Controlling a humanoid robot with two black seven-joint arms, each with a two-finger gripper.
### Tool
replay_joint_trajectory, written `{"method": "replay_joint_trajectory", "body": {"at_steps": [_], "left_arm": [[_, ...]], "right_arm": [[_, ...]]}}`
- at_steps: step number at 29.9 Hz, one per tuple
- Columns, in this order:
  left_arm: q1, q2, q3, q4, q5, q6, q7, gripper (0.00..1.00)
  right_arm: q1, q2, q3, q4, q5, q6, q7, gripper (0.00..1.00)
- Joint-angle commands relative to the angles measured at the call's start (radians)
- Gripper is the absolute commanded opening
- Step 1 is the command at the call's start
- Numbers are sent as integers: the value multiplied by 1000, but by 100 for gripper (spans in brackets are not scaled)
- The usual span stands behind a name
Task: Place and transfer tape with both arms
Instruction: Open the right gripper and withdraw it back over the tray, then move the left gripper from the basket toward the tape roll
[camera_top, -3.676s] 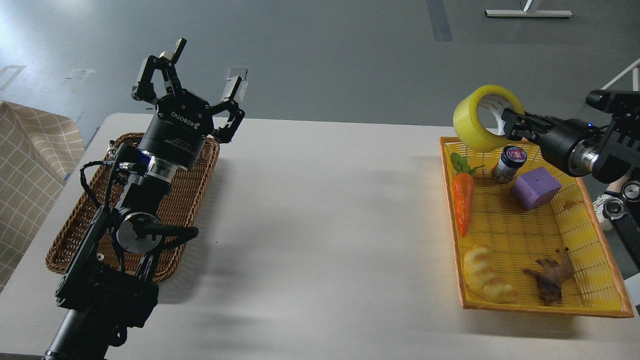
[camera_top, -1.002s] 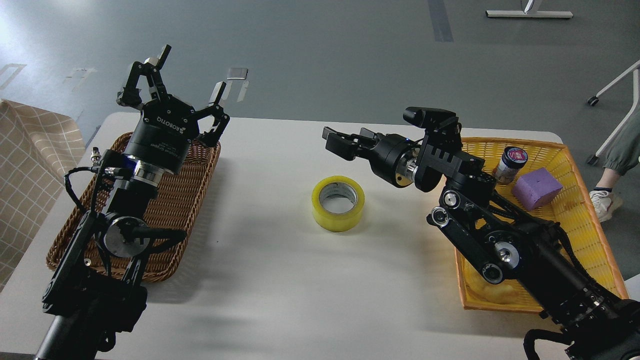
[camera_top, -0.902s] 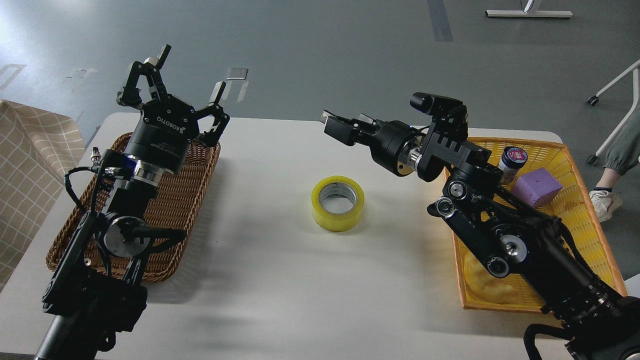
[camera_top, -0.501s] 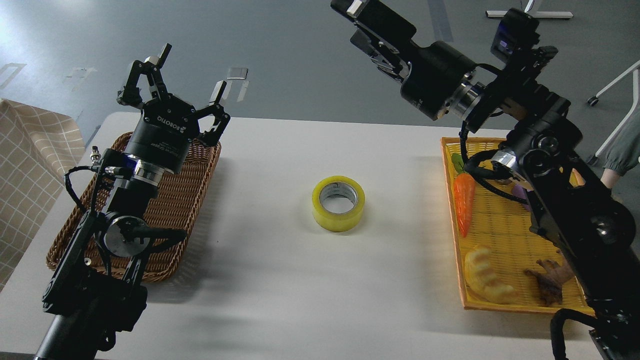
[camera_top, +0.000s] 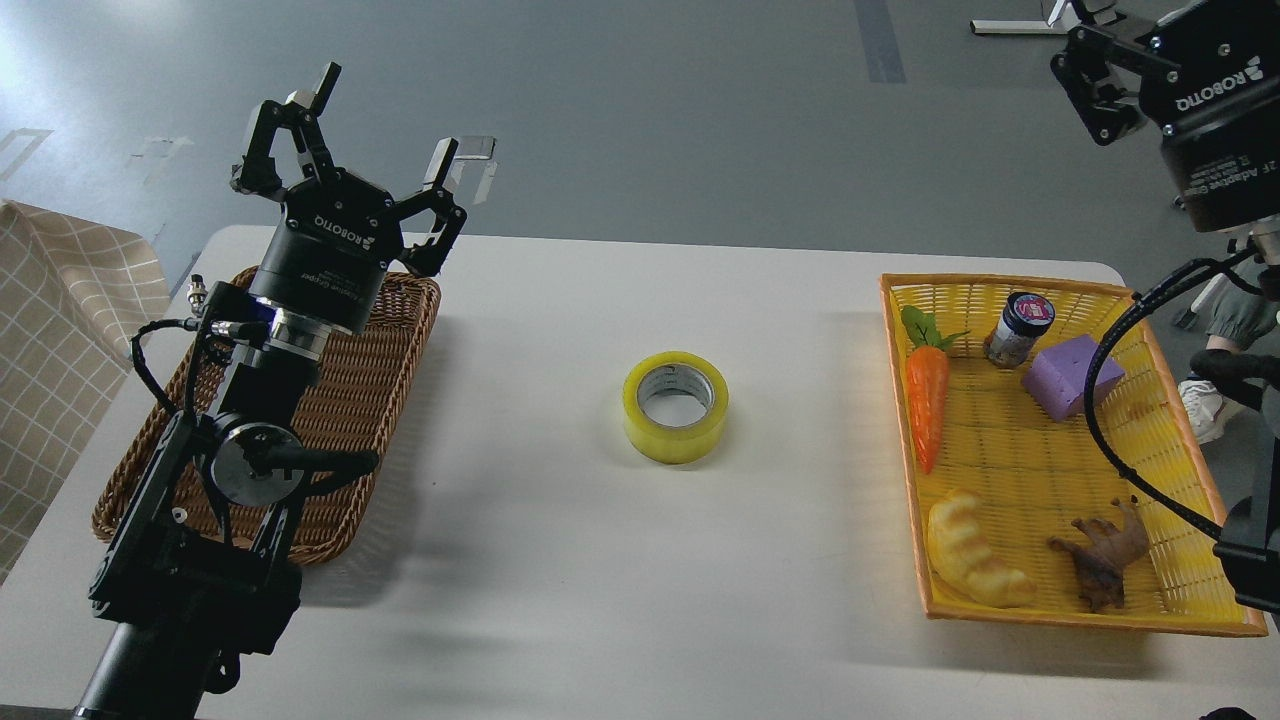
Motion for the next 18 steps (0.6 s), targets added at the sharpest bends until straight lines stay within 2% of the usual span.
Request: {"method": "replay_joint_trajectory", "body": {"at_steps": [1,7,10,16,18], "left_arm": [[1,-1,0,-2,-1,-23,0,99],[0,-4,-1,-2,-7,-26,-31,99],[-11,-23,-9,-12,-42,-6,-75,99],[-26,0,-3,-40,-82,111,-66,99],[-49,31,11,-41,-58,138,-37,99]], "right_arm": [[-66,18,81,7,39,0,0,100],[-123,18,122,20,73,20,0,100],[-140,21,119,22,73,17,-2,100],[-157,32,118,19,73,20,-2,100],[-157,27,115,16,73,23,-2,100]]}}
